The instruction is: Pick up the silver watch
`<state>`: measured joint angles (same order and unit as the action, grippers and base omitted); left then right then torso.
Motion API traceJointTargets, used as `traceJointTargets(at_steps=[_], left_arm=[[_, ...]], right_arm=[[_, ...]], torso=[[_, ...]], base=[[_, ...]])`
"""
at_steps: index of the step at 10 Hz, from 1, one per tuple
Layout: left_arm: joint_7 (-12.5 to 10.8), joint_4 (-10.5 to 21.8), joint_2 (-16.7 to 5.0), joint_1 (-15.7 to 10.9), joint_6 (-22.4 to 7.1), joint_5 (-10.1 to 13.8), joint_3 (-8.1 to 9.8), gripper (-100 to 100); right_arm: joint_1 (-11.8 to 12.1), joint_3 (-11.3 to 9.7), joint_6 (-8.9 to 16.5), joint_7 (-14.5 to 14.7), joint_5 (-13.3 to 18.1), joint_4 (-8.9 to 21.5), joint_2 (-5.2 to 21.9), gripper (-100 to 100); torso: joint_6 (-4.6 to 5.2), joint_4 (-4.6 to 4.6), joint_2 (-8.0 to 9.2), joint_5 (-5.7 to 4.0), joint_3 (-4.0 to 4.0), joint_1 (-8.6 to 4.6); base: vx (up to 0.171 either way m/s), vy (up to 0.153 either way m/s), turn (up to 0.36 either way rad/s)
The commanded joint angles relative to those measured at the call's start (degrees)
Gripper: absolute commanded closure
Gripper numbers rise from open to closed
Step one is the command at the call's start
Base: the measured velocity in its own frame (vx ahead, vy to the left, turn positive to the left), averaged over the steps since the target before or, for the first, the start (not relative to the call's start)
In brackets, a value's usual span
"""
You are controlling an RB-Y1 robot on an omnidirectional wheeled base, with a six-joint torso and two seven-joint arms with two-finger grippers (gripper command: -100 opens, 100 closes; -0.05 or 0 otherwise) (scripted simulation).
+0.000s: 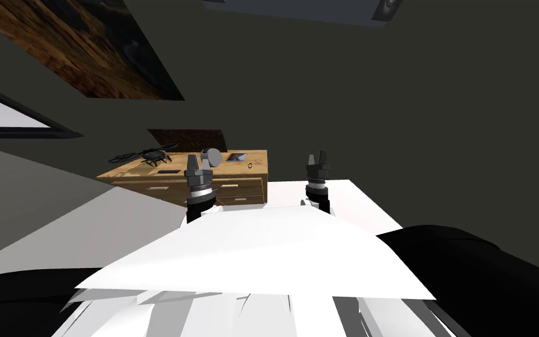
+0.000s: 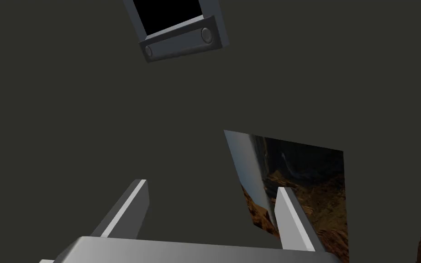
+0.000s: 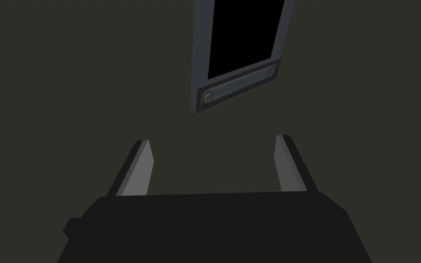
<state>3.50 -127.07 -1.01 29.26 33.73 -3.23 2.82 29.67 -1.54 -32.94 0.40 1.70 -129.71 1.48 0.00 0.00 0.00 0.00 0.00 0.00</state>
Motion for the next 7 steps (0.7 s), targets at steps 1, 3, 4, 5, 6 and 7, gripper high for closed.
traceJointTargets(at_steps=[1, 3, 4, 5, 6, 7], left_arm=[[-0.1, 0.7, -2.6, 0.9, -0.5, 0.4, 0.65, -100], [-0.2, 1.8, -5.5, 2.2, -1.3, 0.9, 1.59, -100], [-0.3, 2.5, -7.1, 3.0, -1.8, 1.3, 2.19, -100], [-0.3, 3.3, -8.8, 4.0, -2.3, 1.6, 2.87, -100], [-0.3, 3.3, -8.8, 4.0, -2.3, 1.6, 2.87, -100], [-0.4, 4.1, -10.7, 5.0, -2.9, 2.0, 3.6, -100]], right_arm=[[0.0, 0.0, 0.0, 0.0, 0.0, 0.0, 0.0, 0], [0.0, 0.0, 0.0, 0.0, 0.0, 0.0, 0.0, 0], [0.0, 0.0, 0.0, 0.0, 0.0, 0.0, 0.0, 0], [0.0, 0.0, 0.0, 0.0, 0.0, 0.0, 0.0, 0], [0.0, 0.0, 0.0, 0.0, 0.0, 0.0, 0.0, 0], [0.0, 0.0, 0.0, 0.0, 0.0, 0.0, 0.0, 0]], torso=[[0.0, 0.0, 0.0, 0.0, 0.0, 0.0], [0.01, 0.0, 0.01, -0.04, 0.0, -0.21], [0.01, 0.0, 0.01, -0.06, 0.01, -0.26], [0.01, 0.01, 0.06, -0.06, 0.03, -0.3], [0.01, 0.01, 0.06, -0.08, 0.04, -0.36], [-0.01, 0.01, 0.03, -0.07, 0.02, -0.29]], base=[[-0.001, -0.032, -0.086], [0.001, -0.073, -0.09], [-0.018, -0.084, -0.102], [-0.008, -0.102, -0.123], [0.001, -0.075, -0.021], [0.007, -0.068, -0.084]])
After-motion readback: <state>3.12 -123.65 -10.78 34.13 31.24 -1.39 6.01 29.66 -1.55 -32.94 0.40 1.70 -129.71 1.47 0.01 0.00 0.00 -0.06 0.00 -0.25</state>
